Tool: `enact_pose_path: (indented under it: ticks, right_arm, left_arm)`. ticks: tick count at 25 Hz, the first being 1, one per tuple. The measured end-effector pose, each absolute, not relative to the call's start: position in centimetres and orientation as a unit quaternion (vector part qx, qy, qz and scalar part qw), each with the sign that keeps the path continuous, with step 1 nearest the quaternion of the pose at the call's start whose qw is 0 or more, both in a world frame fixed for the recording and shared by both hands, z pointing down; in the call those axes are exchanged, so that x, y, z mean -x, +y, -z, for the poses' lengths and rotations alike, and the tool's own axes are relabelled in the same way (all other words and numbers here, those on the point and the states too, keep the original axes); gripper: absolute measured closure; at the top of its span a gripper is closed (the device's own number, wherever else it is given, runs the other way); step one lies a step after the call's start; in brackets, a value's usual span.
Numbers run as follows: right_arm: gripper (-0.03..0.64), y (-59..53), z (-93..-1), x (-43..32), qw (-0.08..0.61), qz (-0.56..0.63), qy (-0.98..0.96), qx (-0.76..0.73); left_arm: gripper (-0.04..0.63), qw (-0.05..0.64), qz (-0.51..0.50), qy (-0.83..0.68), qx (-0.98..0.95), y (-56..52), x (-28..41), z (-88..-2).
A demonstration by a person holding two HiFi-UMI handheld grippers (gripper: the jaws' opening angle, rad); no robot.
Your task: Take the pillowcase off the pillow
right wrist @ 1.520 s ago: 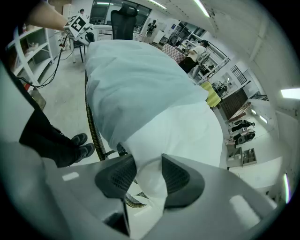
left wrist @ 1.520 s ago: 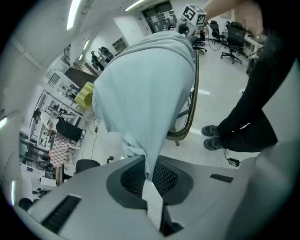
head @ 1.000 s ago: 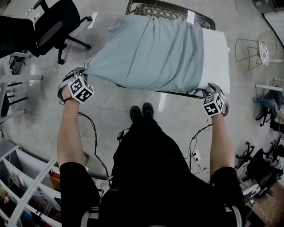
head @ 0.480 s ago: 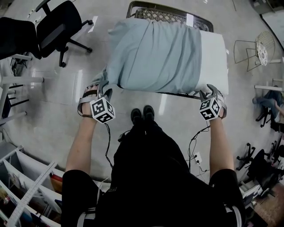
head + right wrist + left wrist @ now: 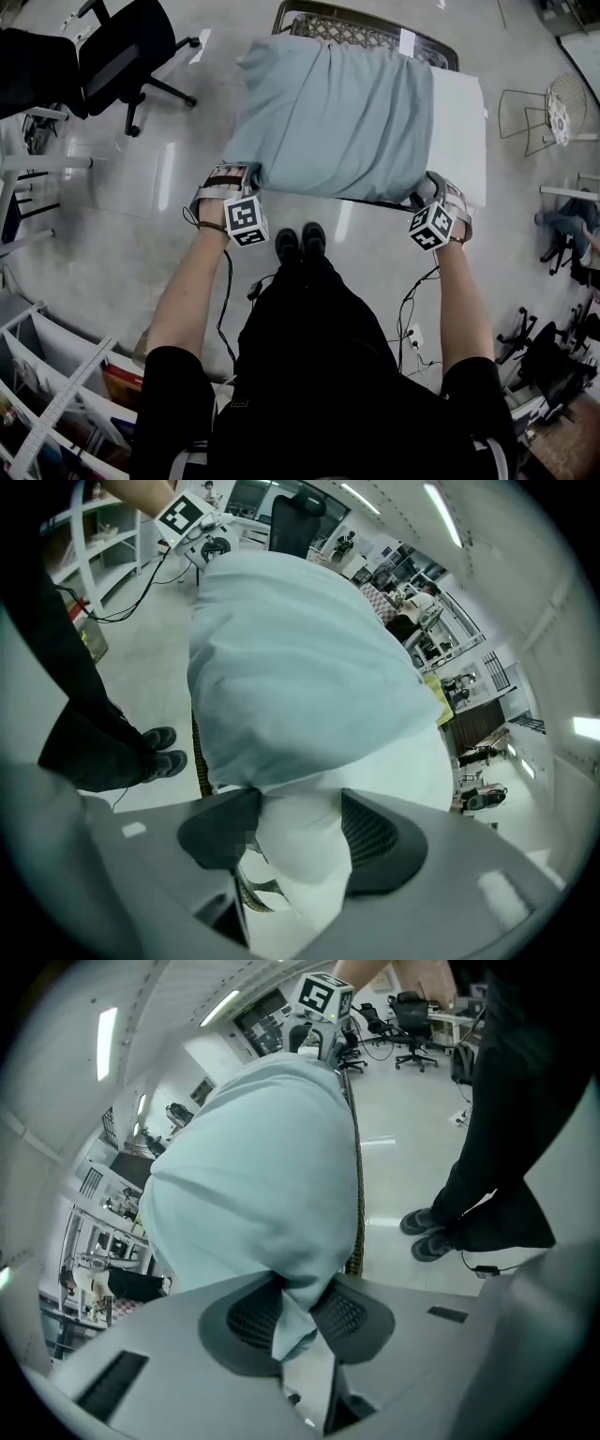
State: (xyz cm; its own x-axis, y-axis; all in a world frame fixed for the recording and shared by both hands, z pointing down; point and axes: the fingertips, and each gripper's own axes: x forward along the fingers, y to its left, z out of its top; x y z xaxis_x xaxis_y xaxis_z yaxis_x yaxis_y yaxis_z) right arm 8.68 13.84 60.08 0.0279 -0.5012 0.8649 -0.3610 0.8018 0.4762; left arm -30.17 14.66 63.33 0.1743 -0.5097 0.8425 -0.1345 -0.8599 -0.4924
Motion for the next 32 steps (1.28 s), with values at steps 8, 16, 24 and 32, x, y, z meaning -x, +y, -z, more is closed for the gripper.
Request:
enact_pose_path:
  ticks: [8, 16, 24, 32]
  right_arm:
    - [0.425, 14.1, -59.7, -9.1, 0.625, 0.037, -0.714, -0.315]
    - [0.451, 14.7, -60.0, -9.2, 0.6, 0.003, -0.73, -0.328]
    - [0.399, 13.5, -55.6, -10.1, 0.574, -0.011, -0.745, -0.339]
    - [0.425, 0.7, -50.4, -11.9, 0.519, -0.009, -0.755, -0.4]
  left_arm:
    - [0.586, 0.136, 0.624, 0.249, 0.728, 13.4, 35.5, -61.6]
    - [0.586, 0.104, 0.618, 0.249, 0.738, 12.0, 38.4, -60.7]
    - [0.551, 0.076, 0.536, 0.236, 0.807, 13.0, 35.8, -54.8]
    - [0.551, 0.066, 0.49, 0.293, 0.819, -0.2, 32.0, -49.5]
